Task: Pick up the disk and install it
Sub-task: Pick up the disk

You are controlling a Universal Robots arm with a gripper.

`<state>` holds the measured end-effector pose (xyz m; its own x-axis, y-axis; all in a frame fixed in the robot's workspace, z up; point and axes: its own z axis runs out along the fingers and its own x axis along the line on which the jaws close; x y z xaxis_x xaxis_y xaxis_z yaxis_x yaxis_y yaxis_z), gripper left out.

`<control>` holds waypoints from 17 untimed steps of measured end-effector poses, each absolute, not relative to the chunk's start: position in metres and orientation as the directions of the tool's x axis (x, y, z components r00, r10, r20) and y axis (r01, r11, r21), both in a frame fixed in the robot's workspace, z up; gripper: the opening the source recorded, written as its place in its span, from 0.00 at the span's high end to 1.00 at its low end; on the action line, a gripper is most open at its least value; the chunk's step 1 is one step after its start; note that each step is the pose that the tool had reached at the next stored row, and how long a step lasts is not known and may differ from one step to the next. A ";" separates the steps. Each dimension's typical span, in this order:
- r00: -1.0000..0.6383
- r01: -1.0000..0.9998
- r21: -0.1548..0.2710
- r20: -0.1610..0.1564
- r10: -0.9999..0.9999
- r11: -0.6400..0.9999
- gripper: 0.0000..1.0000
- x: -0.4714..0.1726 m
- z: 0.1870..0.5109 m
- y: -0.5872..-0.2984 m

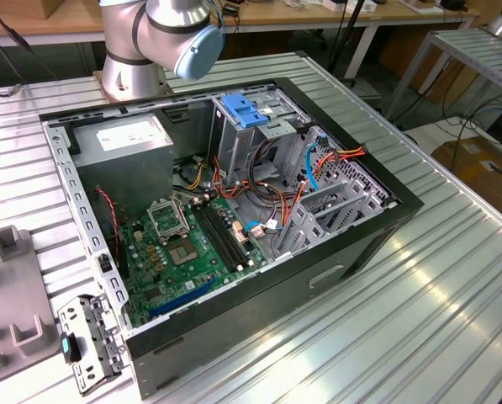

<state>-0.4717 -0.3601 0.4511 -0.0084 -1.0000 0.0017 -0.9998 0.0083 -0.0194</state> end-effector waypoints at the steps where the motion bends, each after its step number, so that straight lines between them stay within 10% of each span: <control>1: -0.008 -1.000 -0.019 0.002 -1.000 0.008 0.63 -0.472 0.453 -0.360; 17: -0.008 -1.000 -0.018 0.002 -1.000 0.008 0.63 -0.472 0.476 -0.360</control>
<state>-0.4715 -0.3601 0.4760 -0.0084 -1.0000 0.0017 -0.9998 0.0084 -0.0176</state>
